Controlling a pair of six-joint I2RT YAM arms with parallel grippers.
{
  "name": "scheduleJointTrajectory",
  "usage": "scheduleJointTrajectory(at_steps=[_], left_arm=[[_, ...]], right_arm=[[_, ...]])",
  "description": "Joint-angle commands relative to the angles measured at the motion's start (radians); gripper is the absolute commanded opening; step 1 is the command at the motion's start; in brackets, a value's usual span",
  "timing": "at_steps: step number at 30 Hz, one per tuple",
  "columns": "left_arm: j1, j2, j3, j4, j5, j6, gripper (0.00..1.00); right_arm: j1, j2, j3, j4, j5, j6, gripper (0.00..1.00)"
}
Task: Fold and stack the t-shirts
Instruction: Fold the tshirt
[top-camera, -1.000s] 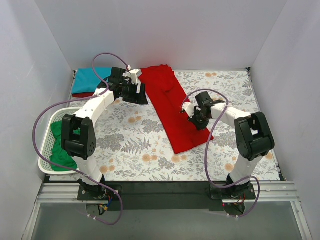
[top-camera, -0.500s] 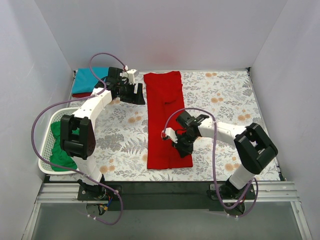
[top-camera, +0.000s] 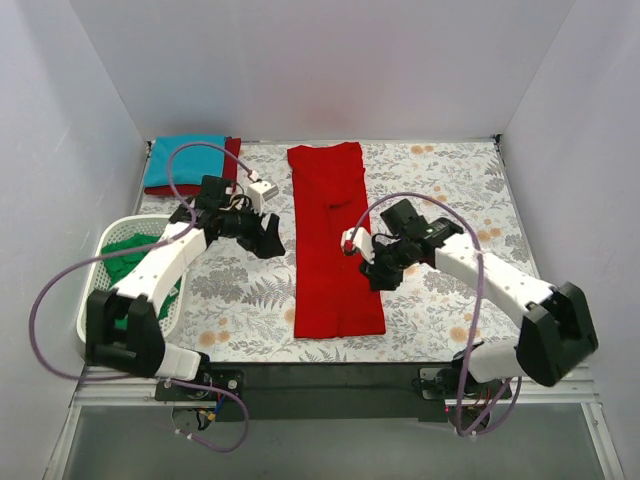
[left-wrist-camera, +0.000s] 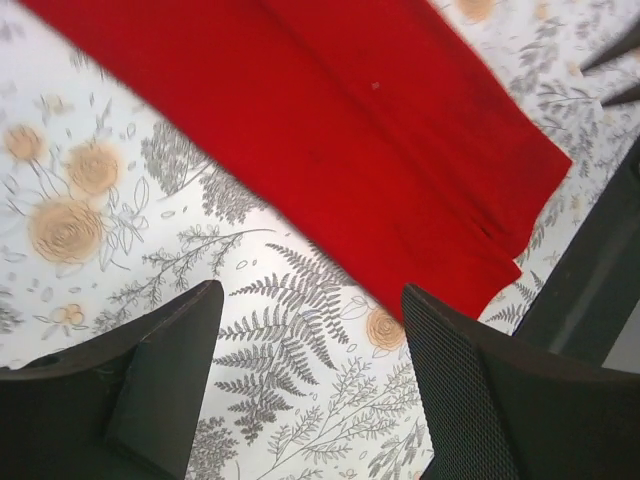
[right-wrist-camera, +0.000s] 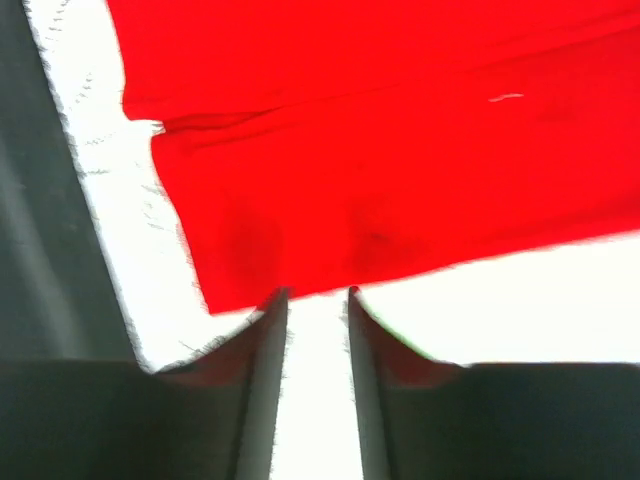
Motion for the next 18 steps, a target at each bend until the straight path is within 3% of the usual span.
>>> scheduleJointTrajectory(at_steps=[1, 3, 5, 6, 7, 10, 11, 13, 17, 18], left_arm=[[-0.026, -0.249, -0.042, 0.046, 0.058, 0.197, 0.71], [-0.035, -0.358, -0.060, 0.046, 0.055, 0.255, 0.80], [-0.041, -0.430, -0.076, 0.073, 0.068, 0.279, 0.89], [-0.042, -0.441, -0.077, 0.081, 0.072, 0.266, 0.89], [-0.044, -0.452, -0.080, 0.100, 0.079, 0.251, 0.90], [-0.046, -0.456, -0.083, 0.066, 0.183, 0.313, 0.91], [-0.047, -0.455, -0.099, 0.007, 0.269, 0.447, 0.91], [-0.091, -0.452, -0.155, -0.052, 0.295, 0.553, 0.92], [-0.228, -0.511, -0.322, 0.015, 0.231, 0.559, 0.93], [-0.258, -0.530, -0.368, 0.066, 0.164, 0.498, 0.91]], right_arm=[[-0.018, -0.173, 0.082, -0.004, 0.075, -0.120, 0.40], [-0.019, -0.220, 0.116, 0.022, 0.088, -0.147, 0.49], [-0.019, -0.266, 0.140, 0.089, 0.050, -0.159, 0.65], [-0.019, -0.278, 0.139, 0.114, 0.016, -0.157, 0.76], [-0.018, -0.300, 0.131, 0.143, -0.024, -0.157, 0.98], [-0.018, -0.352, 0.066, 0.153, -0.200, -0.266, 0.98], [-0.016, -0.367, 0.002, 0.154, -0.251, -0.379, 0.98], [0.006, -0.395, -0.069, 0.176, -0.227, -0.430, 0.98], [0.082, -0.380, -0.215, 0.177, -0.095, -0.522, 0.89], [0.091, -0.371, -0.226, 0.177, -0.089, -0.522, 0.86]])
